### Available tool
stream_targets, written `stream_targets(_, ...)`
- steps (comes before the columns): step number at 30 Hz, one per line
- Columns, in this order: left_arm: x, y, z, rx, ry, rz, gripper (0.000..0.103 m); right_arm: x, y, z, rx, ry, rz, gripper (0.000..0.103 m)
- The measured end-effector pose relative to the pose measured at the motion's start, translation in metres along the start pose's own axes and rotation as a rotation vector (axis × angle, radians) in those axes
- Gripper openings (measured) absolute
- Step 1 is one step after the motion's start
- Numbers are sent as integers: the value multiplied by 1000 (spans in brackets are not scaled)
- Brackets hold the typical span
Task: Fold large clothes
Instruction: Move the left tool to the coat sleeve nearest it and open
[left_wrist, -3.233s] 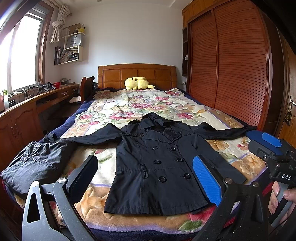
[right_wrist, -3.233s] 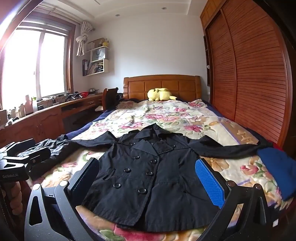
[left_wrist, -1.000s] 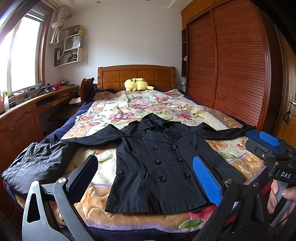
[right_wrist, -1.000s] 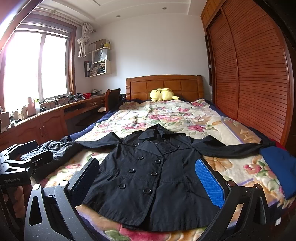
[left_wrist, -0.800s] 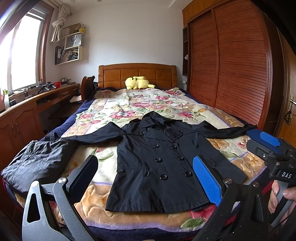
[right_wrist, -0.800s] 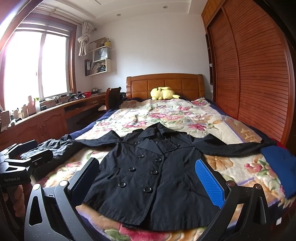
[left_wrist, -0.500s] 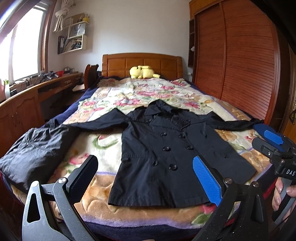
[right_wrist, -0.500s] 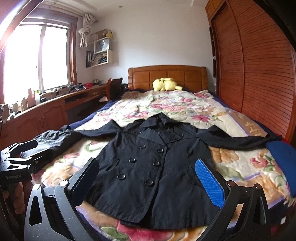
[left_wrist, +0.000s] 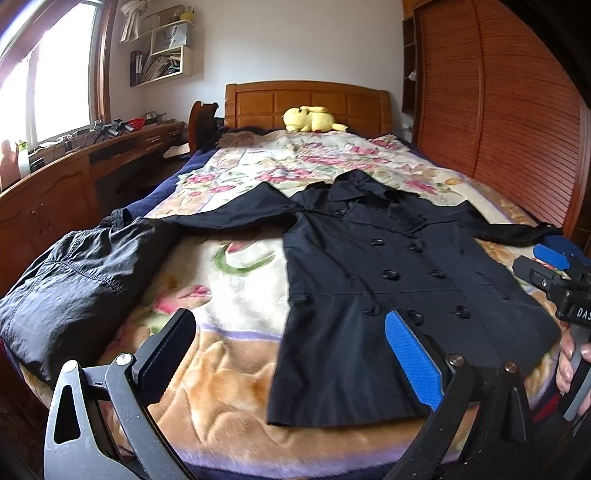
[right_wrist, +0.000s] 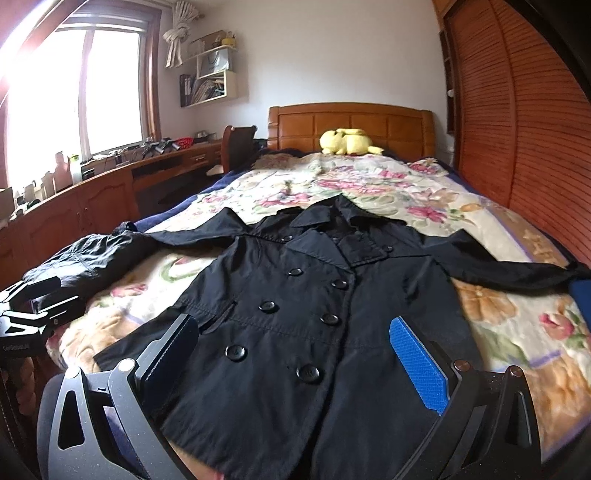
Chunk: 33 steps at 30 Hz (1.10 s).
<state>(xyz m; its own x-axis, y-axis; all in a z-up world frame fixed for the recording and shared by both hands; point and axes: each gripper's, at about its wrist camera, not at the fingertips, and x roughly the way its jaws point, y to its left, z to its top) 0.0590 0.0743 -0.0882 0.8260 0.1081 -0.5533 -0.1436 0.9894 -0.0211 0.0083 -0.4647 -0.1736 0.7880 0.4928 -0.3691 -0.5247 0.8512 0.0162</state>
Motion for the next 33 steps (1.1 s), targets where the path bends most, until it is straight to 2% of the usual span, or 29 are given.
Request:
stream_targets(11, 53, 23, 9, 10, 36, 42, 103, 77, -2, 22, -92, -2, 65, 103)
stream_targets(16, 77, 33, 19, 21, 59, 79, 103, 117, -9, 27, -111, 42, 97, 103)
stream_targets(21, 107, 48, 28, -3, 101, 92, 103, 156, -9, 8, -150, 124, 130, 103)
stream_targets(24, 133, 62, 36, -15, 139, 104, 103, 161, -13, -2, -144, 166, 147, 103)
stream_targets(28, 166, 82, 48, -74, 181, 80, 103, 149, -15, -2, -156, 150, 155, 103)
stream_targets(33, 202, 101, 69, -104, 209, 79, 103, 156, -20, 2, -135, 163, 169, 103)
